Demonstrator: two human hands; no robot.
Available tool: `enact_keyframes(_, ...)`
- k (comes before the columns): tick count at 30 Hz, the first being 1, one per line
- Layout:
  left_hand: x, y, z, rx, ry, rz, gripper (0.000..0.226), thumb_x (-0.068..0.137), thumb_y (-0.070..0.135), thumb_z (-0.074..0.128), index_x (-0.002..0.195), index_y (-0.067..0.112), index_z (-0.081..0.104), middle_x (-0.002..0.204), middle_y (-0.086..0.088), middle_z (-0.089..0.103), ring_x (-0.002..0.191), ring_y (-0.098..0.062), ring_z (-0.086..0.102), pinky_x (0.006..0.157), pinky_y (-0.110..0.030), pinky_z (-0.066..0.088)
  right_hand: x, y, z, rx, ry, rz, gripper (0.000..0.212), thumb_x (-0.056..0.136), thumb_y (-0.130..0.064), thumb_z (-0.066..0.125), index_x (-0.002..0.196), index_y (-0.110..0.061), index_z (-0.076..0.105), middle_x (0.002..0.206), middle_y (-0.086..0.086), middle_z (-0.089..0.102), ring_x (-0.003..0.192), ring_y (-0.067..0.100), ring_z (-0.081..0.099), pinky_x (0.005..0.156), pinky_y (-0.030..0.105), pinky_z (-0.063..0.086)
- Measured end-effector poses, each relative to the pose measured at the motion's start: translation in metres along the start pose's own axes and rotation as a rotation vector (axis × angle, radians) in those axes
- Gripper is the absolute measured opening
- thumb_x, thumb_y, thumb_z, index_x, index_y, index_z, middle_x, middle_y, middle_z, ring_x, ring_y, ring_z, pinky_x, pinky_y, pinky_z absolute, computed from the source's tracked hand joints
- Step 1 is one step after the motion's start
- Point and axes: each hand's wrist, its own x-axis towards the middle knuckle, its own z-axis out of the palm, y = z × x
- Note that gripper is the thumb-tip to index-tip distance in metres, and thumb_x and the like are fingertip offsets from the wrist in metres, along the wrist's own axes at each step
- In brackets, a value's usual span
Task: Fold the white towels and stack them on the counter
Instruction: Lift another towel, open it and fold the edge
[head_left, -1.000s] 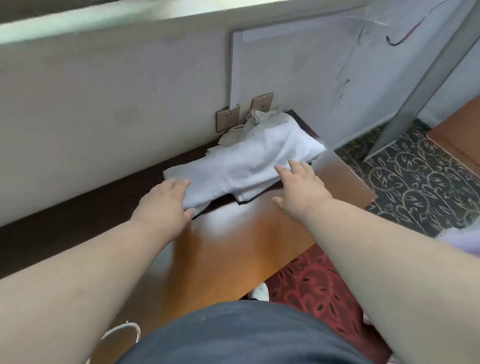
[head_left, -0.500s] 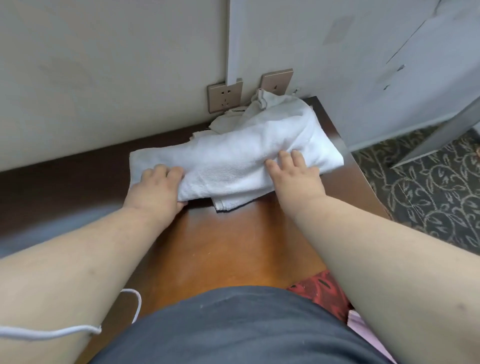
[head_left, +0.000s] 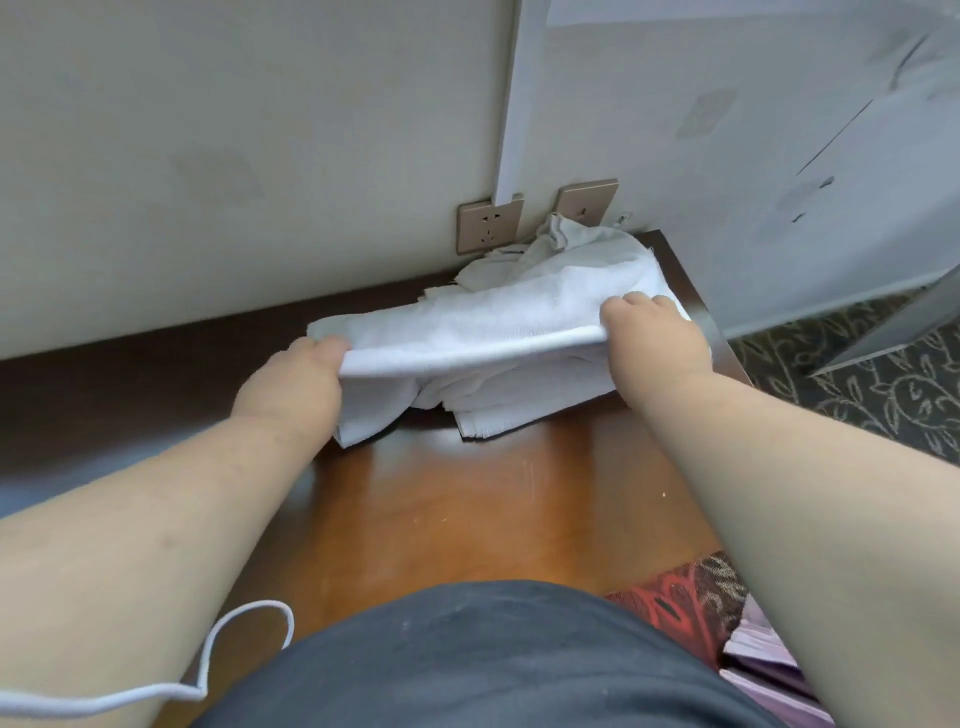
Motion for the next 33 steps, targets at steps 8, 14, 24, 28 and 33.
enact_keyframes(8,-0.013,0.006,-0.09,-0.517,0.311,-0.027,0.024,0.08,0.027,0.035,0.101,0.024,0.046,0.1,-0.011,0.054,0.084,-0.033,0.051,0.07,-0.04,0.042,0.004,-0.028,-0.093,0.51,0.446,0.272,0.04,0.074,0.002,0.034,0.102,-0.017,0.055,0.102,0.007,0.047,0.105,0.031,0.043,0.072,0.038,0.035)
enact_keyframes(14,-0.04,-0.057,-0.156,-0.469,0.433,-0.015,0.017,0.087,0.024,0.038,0.1,0.026,0.049,0.104,-0.013,0.055,0.084,-0.035,0.055,0.073,-0.043,0.047,-0.024,-0.081,-0.164,0.587,0.62,0.208,0.039,0.073,0.0,0.035,0.1,-0.016,0.059,0.1,0.004,0.048,0.103,0.032,0.048,0.082,0.039,0.042)
enact_keyframes(24,-0.108,-0.222,-0.23,-0.407,0.564,0.011,0.013,0.087,0.026,0.037,0.092,0.036,0.045,0.092,0.001,0.054,0.081,-0.028,0.05,0.072,-0.037,0.038,-0.083,-0.232,-0.216,0.605,0.703,0.079,0.032,0.075,-0.005,0.039,0.098,-0.017,0.058,0.098,0.0,0.044,0.103,0.03,0.047,0.079,0.029,0.032)
enact_keyframes(28,-0.138,-0.294,-0.242,-0.295,0.617,-0.034,0.018,0.082,0.031,0.034,0.094,0.033,0.047,0.097,-0.003,0.054,0.08,-0.035,0.051,0.07,-0.04,0.04,-0.103,-0.302,-0.221,0.637,0.693,0.025,0.032,0.077,-0.009,0.038,0.099,-0.019,0.059,0.099,0.0,0.046,0.103,0.027,0.047,0.082,0.03,0.035)
enact_keyframes(33,-0.176,-0.377,-0.259,-0.131,0.639,-0.113,0.016,0.079,0.025,0.031,0.091,0.029,0.042,0.095,-0.01,0.047,0.075,-0.039,0.05,0.063,-0.043,0.042,-0.121,-0.375,-0.221,0.577,0.629,-0.151,0.036,0.082,-0.008,0.04,0.107,-0.019,0.064,0.113,0.008,0.056,0.11,0.029,0.047,0.086,0.036,0.039)
